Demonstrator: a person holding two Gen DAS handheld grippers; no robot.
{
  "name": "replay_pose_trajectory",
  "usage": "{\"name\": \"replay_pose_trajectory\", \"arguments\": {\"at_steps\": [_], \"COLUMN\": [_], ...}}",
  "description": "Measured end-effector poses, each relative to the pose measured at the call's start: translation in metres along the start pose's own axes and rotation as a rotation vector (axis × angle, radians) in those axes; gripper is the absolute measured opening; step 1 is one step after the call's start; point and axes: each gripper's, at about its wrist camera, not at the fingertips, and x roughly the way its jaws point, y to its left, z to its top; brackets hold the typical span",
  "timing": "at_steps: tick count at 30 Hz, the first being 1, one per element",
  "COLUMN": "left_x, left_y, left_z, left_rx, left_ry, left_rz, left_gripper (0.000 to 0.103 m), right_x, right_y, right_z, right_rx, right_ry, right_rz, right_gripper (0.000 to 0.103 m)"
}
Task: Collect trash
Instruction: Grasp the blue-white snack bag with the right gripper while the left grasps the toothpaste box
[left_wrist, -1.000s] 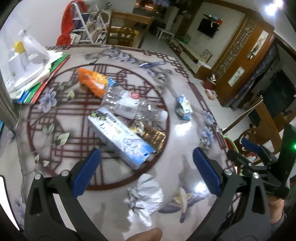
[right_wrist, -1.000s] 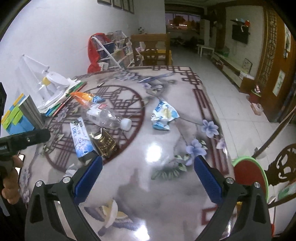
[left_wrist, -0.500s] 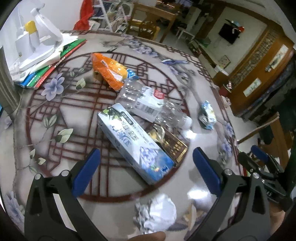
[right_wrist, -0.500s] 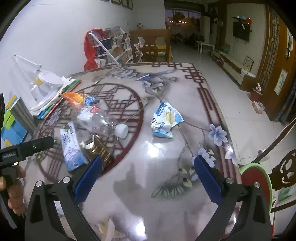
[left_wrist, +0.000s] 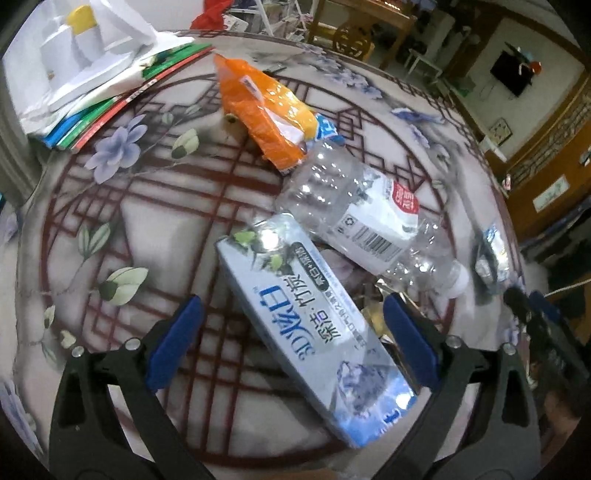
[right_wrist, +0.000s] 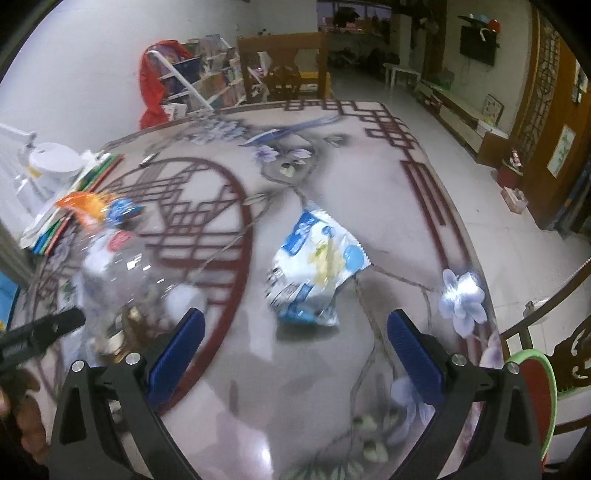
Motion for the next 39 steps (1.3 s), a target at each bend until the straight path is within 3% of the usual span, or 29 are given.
{"name": "replay_pose_trajectory", "arguments": {"at_steps": [6, 12, 14, 17, 22, 29, 31, 34, 36, 37, 39], "left_x": [0.009, 0.012, 0.011, 0.008, 0.003, 0.003, 0.003, 0.005, 0.009, 0.010, 0.010], "left_y": [-0.002, -0.003, -0.002, 0.003, 0.011, 0.014, 0.014, 0.011, 0.008, 0.008, 0.006], "left_z": [0.000, 0.001, 0.000, 0.000, 0.000, 0.007, 0.007, 0.002, -0.002, -0.004, -0.007], "left_rx": [0.025, 0.018, 0.010, -0.012, -0.039, 0.031, 0.042, 0.043, 0.054, 0.053, 0.071], "left_ry": [0.003, 0.002, -0.001, -0.001, 0.010, 0.034, 0.044, 0.055, 0.066, 0.069, 0.052], "left_rz": [0.022, 0.005, -0.003, -0.018, -0.034, -0.015, -0.002, 0.022, 0.030, 0.028, 0.039], "left_gripper": [0.083, 0.076, 0.074, 0.069, 0.060, 0.057, 0.058, 0.073, 0.076, 0.075, 0.061], "right_x": [0.029, 0.044, 0.046, 0.046, 0.042, 0.031, 0.031, 0.033, 0.034, 0.035, 0.037], "right_y": [-0.004, -0.006, -0.005, -0.004, -0.004, -0.002, -0.001, -0.002, -0.002, -0.002, -0.002], "right_z": [0.010, 0.013, 0.013, 0.011, 0.007, 0.005, 0.005, 0.005, 0.005, 0.004, 0.002], "right_rx": [0.015, 0.018, 0.016, 0.010, -0.003, -0.026, -0.033, -0.031, -0.030, -0.032, -0.034], "right_ry": [0.009, 0.038, 0.045, 0.044, 0.050, 0.045, 0.046, 0.055, 0.061, 0.064, 0.072], "right_rz": [-0.029, -0.039, -0.038, -0.039, -0.025, -0.010, -0.010, -0.014, -0.016, -0.016, -0.015], "right_gripper": [0.092, 0.066, 0.048, 0.040, 0.040, 0.039, 0.039, 0.039, 0.039, 0.039, 0.039]}}
